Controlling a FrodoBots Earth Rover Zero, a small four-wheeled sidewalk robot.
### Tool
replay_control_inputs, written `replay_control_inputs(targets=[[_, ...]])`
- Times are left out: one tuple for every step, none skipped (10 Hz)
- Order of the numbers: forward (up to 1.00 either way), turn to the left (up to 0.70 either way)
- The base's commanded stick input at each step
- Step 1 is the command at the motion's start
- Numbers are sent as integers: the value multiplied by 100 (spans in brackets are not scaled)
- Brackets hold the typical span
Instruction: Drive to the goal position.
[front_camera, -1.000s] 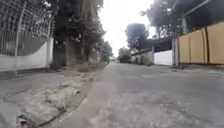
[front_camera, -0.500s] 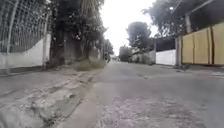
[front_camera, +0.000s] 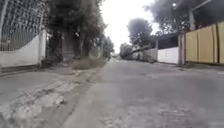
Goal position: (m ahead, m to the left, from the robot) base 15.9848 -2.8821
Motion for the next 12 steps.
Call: replay_control_inputs(targets=[[68,0],[68,0],[68,0],[68,0],[68,0],[68,0],[68,0],[68,0],[68,0],[68,-2],[68,-33],[68,-34]])
